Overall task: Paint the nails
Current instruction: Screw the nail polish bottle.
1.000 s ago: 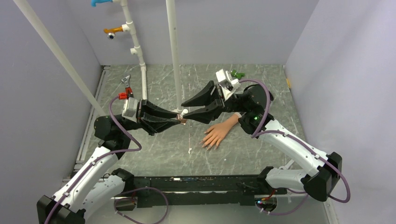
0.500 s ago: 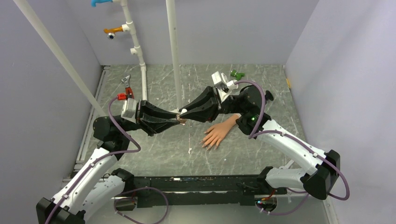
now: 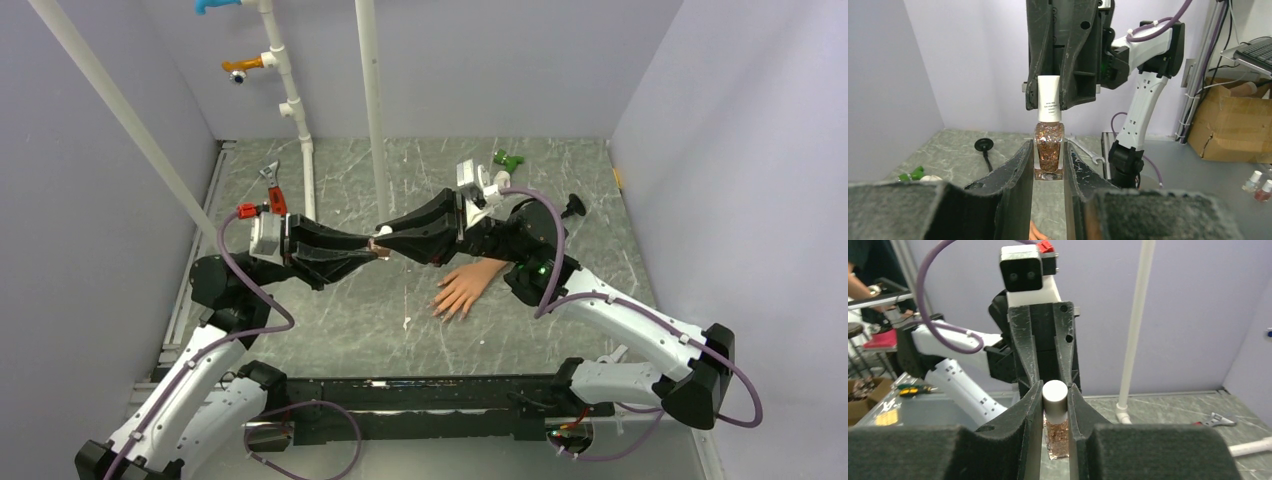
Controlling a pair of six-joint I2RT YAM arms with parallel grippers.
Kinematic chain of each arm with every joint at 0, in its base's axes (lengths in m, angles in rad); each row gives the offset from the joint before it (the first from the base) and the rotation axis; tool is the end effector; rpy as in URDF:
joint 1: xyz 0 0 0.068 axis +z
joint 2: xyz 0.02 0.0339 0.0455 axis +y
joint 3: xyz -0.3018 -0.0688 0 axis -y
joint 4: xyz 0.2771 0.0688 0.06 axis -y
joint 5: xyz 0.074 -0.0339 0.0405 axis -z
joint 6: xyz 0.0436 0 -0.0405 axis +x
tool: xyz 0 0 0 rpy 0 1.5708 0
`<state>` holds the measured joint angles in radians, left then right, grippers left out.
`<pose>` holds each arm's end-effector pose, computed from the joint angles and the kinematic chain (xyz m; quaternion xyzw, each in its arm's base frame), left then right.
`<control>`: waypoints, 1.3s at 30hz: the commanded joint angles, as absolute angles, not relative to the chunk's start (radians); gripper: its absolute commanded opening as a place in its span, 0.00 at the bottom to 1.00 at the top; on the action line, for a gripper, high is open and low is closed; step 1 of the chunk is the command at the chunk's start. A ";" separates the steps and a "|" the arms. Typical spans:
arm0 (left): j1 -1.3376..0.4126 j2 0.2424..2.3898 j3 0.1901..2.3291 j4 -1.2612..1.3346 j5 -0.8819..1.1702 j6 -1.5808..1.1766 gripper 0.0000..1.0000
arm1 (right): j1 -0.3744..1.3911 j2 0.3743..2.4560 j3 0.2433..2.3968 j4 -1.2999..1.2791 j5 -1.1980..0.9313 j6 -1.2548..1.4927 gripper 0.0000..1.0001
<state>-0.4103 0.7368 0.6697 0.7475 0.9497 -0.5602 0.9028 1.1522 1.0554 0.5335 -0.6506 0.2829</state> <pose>0.1273 -0.0940 0.4201 0.3828 0.4128 -0.5485 0.6182 0.1511 0.2341 0.4682 -0.4120 0.4025 0.5889 0.5669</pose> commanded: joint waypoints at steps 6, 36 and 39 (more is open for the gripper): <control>-0.390 0.717 0.684 0.700 0.815 -0.478 0.00 | 1.024 1.137 1.056 0.427 -0.314 0.293 0.00; -0.391 0.740 0.720 0.661 0.902 -0.461 0.00 | 0.863 1.101 1.126 0.329 -0.665 0.220 1.00; -0.391 0.751 0.721 0.693 0.923 -0.482 0.00 | 0.858 1.096 1.114 0.372 -0.717 0.187 0.99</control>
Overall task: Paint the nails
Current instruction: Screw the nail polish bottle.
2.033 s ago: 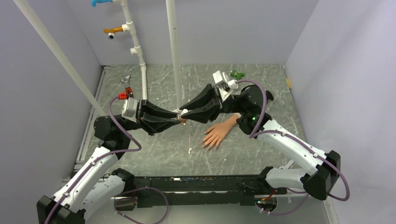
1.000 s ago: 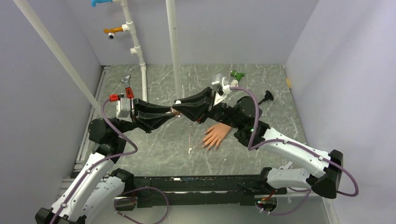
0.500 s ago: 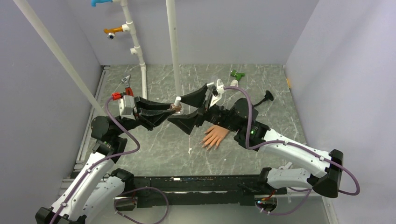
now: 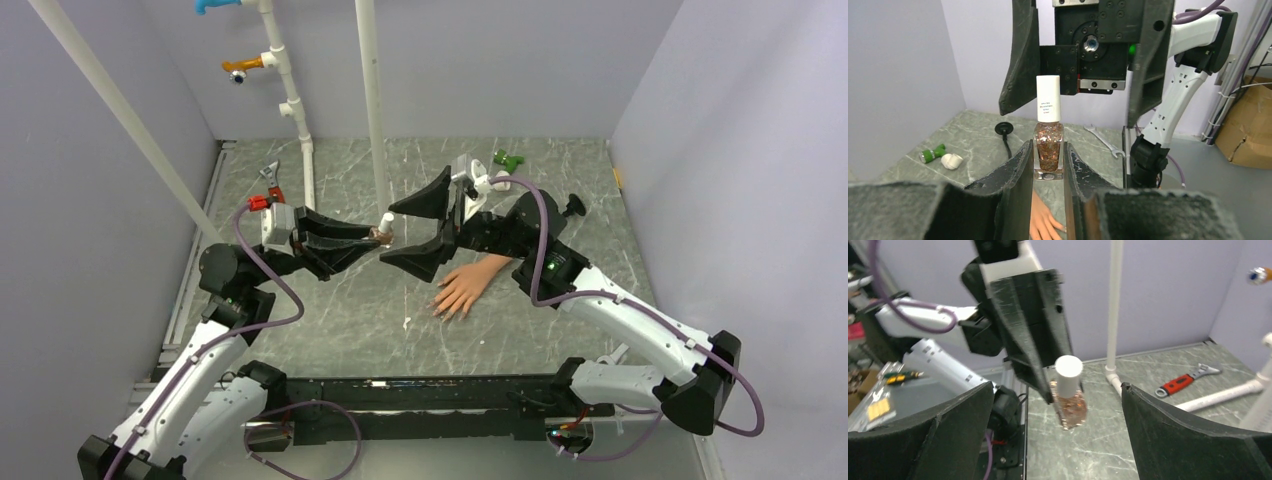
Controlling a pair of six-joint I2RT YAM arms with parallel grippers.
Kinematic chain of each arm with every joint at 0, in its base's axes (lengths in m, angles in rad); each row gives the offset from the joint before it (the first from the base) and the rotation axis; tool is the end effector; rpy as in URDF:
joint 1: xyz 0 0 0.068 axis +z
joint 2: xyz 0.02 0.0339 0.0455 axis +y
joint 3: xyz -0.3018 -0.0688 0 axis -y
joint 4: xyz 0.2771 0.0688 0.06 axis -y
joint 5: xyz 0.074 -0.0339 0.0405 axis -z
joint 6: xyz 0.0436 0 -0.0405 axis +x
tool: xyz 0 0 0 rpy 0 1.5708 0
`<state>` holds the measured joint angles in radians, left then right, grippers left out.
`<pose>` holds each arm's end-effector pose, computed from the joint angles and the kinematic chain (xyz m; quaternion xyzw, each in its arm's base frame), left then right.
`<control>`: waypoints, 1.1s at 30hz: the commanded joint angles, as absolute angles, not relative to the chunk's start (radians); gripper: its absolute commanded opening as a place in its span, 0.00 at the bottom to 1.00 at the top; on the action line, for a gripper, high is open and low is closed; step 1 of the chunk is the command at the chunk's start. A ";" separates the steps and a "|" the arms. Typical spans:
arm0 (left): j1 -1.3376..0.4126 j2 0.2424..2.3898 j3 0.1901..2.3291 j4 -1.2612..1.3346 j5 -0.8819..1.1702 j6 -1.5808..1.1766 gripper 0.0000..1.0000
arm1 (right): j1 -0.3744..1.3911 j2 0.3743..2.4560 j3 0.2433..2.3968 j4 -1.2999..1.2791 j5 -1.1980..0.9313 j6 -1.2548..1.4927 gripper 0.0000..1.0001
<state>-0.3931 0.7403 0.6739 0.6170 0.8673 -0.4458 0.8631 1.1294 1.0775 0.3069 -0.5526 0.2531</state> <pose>0.1395 -0.0938 0.4120 0.3549 0.4526 -0.5099 0.6397 0.1636 0.2264 0.4599 -0.3825 0.4963 0.5446 0.5574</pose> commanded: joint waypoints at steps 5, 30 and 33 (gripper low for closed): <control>-0.390 0.754 0.725 0.667 0.922 -0.466 0.00 | 0.854 1.131 1.121 0.444 -0.762 0.189 0.92; -0.391 0.745 0.721 0.684 0.921 -0.476 0.00 | 0.855 1.180 1.127 0.487 -0.648 0.273 0.32; -0.391 0.737 0.716 0.688 0.907 -0.479 0.00 | 0.854 1.176 1.115 0.488 -0.641 0.276 0.23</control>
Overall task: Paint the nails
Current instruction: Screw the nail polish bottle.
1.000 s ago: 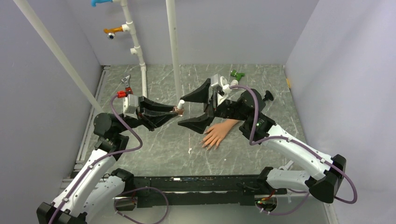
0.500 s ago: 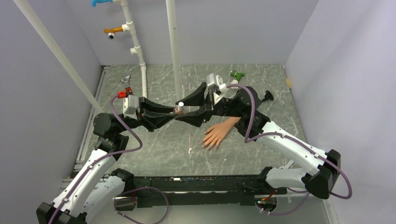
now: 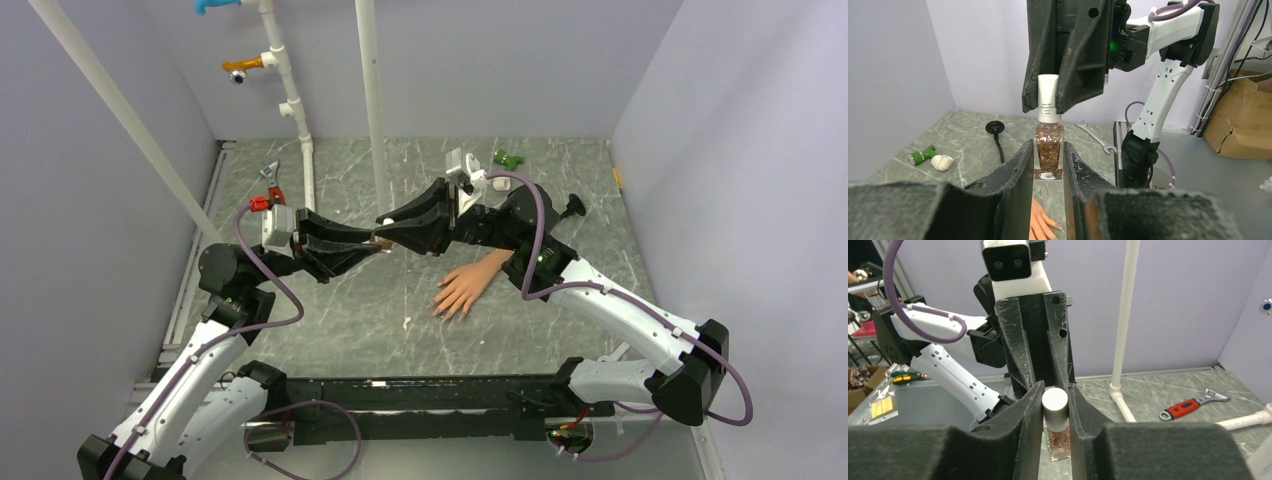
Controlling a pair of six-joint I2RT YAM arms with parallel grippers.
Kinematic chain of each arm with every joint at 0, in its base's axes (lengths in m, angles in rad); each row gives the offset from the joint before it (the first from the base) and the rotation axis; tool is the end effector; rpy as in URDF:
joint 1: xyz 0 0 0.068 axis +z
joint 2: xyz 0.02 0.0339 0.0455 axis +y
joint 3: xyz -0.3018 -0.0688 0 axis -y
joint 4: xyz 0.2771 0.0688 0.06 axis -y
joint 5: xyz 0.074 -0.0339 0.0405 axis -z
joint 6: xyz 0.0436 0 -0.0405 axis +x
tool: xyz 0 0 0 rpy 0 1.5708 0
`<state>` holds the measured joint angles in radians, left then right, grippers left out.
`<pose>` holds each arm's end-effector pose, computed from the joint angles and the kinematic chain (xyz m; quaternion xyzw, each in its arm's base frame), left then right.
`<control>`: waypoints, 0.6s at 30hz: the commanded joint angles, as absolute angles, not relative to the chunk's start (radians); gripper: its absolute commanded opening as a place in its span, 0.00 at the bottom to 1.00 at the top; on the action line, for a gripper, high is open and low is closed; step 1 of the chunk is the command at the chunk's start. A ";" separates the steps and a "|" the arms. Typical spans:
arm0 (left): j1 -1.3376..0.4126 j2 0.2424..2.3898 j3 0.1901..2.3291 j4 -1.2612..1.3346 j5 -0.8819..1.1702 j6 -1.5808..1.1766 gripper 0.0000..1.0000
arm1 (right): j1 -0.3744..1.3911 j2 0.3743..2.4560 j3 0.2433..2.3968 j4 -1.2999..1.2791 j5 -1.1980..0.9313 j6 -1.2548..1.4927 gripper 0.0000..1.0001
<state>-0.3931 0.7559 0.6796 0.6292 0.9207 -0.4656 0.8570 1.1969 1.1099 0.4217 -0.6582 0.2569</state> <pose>0.1407 -0.0959 0.4119 0.3719 0.4503 -0.5225 0.6212 0.1720 0.2393 0.4658 -0.4137 0.4460 0.5667 0.5557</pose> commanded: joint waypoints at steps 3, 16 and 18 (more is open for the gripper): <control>-0.391 0.735 0.715 0.689 0.905 -0.480 0.00 | 0.854 1.175 1.111 0.485 -0.631 0.279 0.19; -0.387 0.707 0.704 0.658 0.843 -0.454 0.00 | 0.945 1.178 1.121 0.378 -0.466 0.227 0.09; -0.387 0.703 0.706 0.646 0.834 -0.444 0.00 | 0.977 1.180 1.139 0.333 -0.377 0.222 0.07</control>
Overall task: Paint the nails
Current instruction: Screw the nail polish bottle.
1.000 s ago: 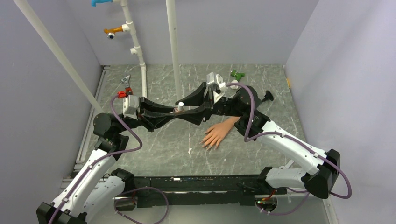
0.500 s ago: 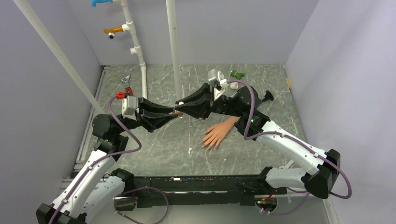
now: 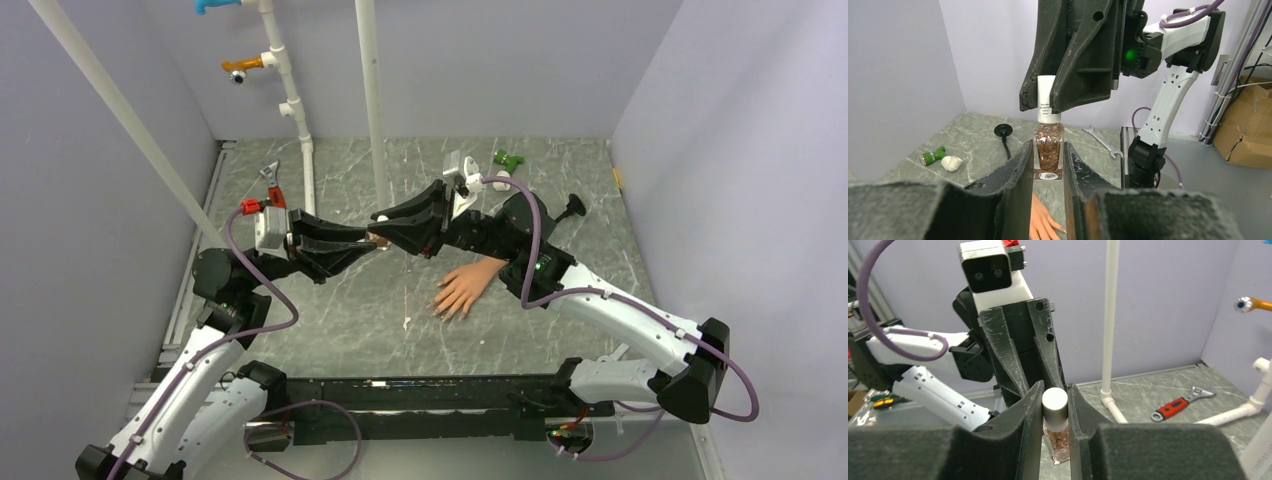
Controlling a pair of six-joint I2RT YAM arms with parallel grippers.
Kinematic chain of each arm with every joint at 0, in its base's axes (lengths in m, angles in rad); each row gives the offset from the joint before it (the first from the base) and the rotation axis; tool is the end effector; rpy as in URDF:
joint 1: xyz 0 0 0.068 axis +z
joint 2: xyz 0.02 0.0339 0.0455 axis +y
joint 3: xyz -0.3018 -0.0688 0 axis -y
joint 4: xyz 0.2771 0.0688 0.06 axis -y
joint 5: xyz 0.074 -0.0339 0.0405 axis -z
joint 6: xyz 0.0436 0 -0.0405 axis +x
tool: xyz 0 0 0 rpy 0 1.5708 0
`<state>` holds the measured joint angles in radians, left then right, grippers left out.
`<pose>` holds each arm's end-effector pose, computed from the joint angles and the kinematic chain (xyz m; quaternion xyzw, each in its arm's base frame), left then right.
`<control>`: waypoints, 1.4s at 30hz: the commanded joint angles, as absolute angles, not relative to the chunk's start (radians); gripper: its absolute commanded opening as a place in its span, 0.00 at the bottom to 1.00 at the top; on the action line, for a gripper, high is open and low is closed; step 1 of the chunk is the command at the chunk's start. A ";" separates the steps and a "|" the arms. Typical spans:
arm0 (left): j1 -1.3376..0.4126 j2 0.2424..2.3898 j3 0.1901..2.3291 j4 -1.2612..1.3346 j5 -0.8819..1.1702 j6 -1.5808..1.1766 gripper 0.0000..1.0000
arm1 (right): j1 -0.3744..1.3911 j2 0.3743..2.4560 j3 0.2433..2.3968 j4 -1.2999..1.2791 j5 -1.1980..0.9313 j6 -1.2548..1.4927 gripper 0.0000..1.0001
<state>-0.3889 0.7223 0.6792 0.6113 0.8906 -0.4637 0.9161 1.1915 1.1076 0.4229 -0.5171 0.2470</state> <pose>0.1338 -0.0915 0.4156 0.3613 0.4475 -0.5157 0.6350 0.1625 0.2471 0.4676 -0.3805 0.4590 0.5569 0.5783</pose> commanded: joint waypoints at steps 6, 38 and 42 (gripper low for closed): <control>-0.387 0.680 0.695 0.616 0.783 -0.415 0.00 | 1.046 1.170 1.172 0.243 -0.095 0.268 0.00; -0.385 0.658 0.700 0.506 0.677 -0.331 0.00 | 1.196 1.223 1.262 0.121 0.325 0.335 0.30; -0.385 0.663 0.702 0.505 0.684 -0.330 0.00 | 1.197 1.205 1.263 0.124 0.315 0.308 0.71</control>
<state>-0.3862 0.6693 0.6792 0.4538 0.7147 -0.3489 1.1885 1.2247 1.2320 0.1379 0.3065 0.3359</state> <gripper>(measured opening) 0.275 0.568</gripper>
